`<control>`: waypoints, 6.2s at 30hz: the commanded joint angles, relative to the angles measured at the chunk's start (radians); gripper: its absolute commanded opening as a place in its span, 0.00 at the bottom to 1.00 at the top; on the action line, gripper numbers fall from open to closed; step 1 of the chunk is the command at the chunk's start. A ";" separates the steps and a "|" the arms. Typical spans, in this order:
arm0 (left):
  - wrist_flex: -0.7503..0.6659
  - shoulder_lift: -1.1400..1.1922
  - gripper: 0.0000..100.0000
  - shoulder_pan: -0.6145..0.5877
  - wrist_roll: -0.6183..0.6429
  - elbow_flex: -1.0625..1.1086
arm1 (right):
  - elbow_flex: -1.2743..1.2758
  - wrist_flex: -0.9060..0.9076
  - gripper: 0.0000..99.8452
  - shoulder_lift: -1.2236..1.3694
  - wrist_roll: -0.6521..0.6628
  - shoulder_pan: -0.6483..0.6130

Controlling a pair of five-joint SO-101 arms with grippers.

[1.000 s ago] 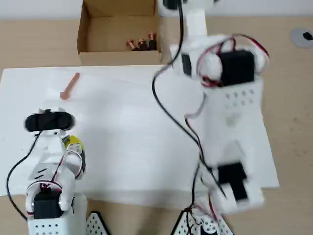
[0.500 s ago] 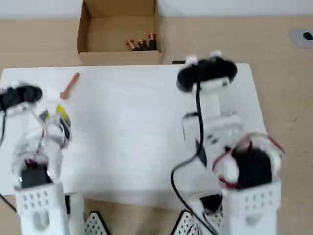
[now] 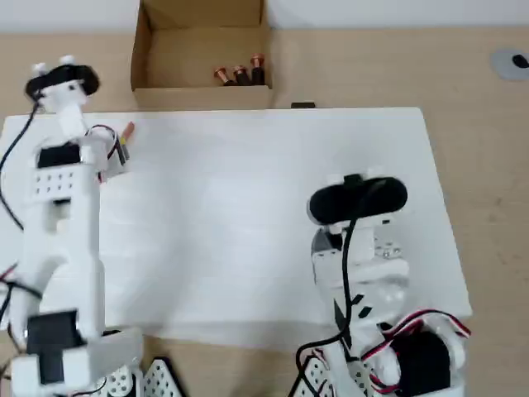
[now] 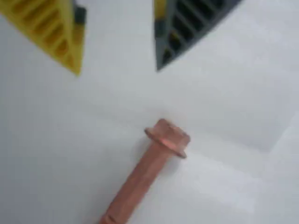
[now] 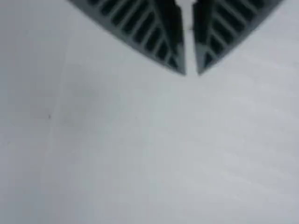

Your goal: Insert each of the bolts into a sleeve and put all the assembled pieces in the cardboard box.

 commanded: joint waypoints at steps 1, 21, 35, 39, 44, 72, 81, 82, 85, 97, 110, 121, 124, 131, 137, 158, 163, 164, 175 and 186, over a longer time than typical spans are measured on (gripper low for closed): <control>0.049 0.067 0.12 0.006 -0.100 -0.127 | 0.030 -0.020 0.01 -0.051 -0.003 0.019; 0.106 0.486 0.12 -0.055 -0.399 -0.453 | 0.031 -0.020 0.01 -0.056 -0.003 0.021; 0.091 0.618 0.12 -0.025 -0.496 -0.592 | 0.031 -0.020 0.01 -0.059 -0.003 0.021; 0.123 0.710 0.12 -0.023 -0.509 -0.657 | 0.031 -0.020 0.01 -0.059 -0.003 0.021; 0.140 0.768 0.09 -0.020 -0.534 -0.692 | 0.031 -0.020 0.01 -0.059 -0.003 0.021; 0.701 -0.012 0.01 0.129 -0.971 -0.543 | 0.031 -0.023 0.01 -0.062 -0.003 0.021; 0.804 -0.228 0.01 0.060 -1.668 0.054 | 0.031 -0.023 0.01 -0.062 -0.003 0.021; 0.804 -0.236 0.01 0.055 -1.694 0.083 | 0.031 -0.023 0.01 -0.062 -0.003 0.021; 0.802 -0.236 0.01 0.055 -1.700 0.087 | 0.031 -0.023 0.01 -0.062 -0.003 0.021; 0.651 -0.229 0.01 0.068 -1.645 0.183 | 0.031 -0.021 0.01 -0.062 -0.003 0.021; 0.180 -0.229 0.08 0.132 -1.389 0.391 | 0.031 -0.020 0.01 -0.061 -0.003 0.021; 0.176 -0.240 0.11 0.143 -0.690 0.193 | 0.033 -0.020 0.01 -0.061 -0.002 0.021; 0.195 -0.240 0.11 0.046 -0.152 0.095 | 0.033 -0.020 0.01 -0.062 -0.002 0.021; 0.483 -0.236 0.11 -0.084 0.747 0.081 | 0.038 -0.023 0.01 -0.062 -0.002 0.019; 0.517 -0.239 0.11 -0.011 0.968 0.147 | 0.038 -0.034 0.01 -0.058 -0.002 0.019; 0.362 -0.232 0.11 0.087 1.378 0.307 | 0.070 -0.068 0.01 -0.053 -0.002 0.019; 0.359 -0.231 0.11 0.015 1.404 0.307 | 0.070 -0.066 0.01 -0.053 -0.002 0.019; 0.359 -0.231 0.11 0.005 1.404 0.307 | 0.070 -0.066 0.01 -0.053 -0.002 0.019; 0.221 -0.229 0.11 -0.032 1.401 0.379 | 0.064 -0.066 0.01 -0.053 -0.003 0.019; 0.091 -0.229 0.11 0.006 1.398 0.462 | 0.062 -0.064 0.01 -0.053 -0.003 0.019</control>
